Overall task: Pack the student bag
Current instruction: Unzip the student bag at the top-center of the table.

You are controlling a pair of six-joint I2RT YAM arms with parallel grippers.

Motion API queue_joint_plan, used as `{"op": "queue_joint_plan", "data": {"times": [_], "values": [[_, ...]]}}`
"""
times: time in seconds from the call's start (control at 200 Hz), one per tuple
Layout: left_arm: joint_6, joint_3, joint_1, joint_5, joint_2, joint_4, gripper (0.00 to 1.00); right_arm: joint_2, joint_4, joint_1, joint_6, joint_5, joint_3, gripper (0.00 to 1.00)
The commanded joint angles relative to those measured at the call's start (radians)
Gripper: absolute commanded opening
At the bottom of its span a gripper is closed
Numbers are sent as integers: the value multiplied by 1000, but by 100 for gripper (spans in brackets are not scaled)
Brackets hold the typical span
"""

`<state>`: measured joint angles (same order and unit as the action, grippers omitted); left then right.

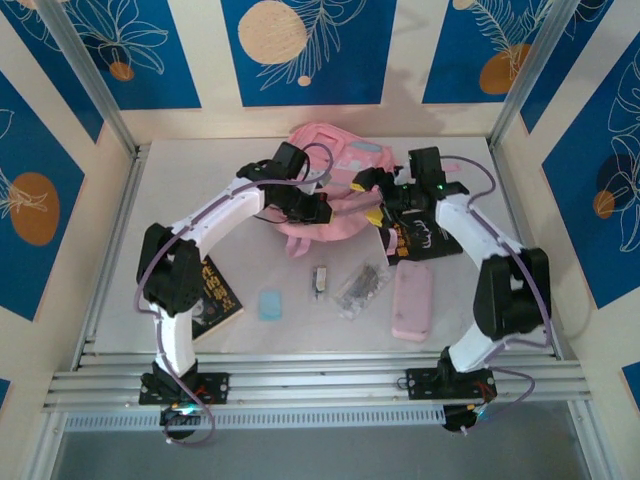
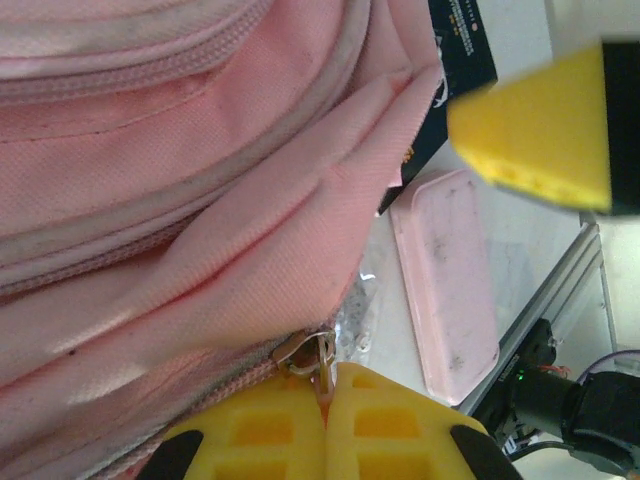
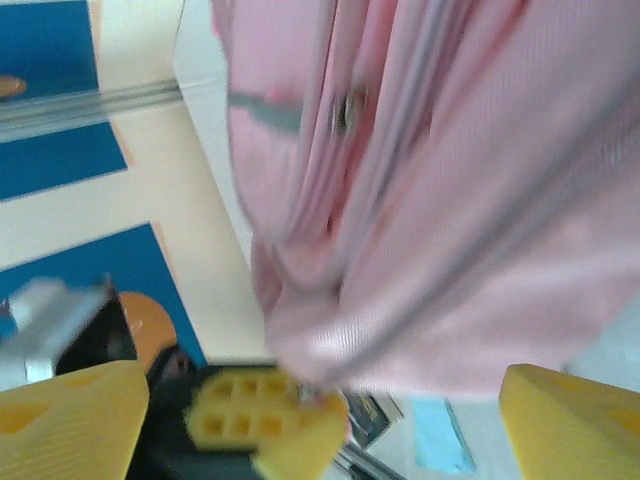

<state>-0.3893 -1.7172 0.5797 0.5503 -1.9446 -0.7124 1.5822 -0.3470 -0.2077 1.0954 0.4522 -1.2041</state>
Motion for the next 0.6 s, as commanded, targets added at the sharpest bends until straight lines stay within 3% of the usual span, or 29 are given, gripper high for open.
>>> {"op": "queue_joint_plan", "data": {"times": [0.0, 0.17, 0.355, 0.485, 0.545, 0.595], "values": [[-37, -53, 8, 54, 4, 62, 0, -69, 55, -23, 71, 2, 109, 98], [-29, -46, 15, 57, 13, 49, 0, -40, 264, -97, 202, 13, 205, 99], [-19, -8, 22, 67, 43, 28, 0, 111, 605, -135, 331, -66, 224, 99], [-3, 22, 22, 64, 63, 10, 0, 200, 643, -158, 323, -163, 159, 100], [8, 33, 21, 55, 71, -6, 0, 224, 677, -160, 345, -179, 153, 91], [20, 40, 22, 45, 77, -19, 0, 229, 693, -158, 356, -185, 156, 74]]}}
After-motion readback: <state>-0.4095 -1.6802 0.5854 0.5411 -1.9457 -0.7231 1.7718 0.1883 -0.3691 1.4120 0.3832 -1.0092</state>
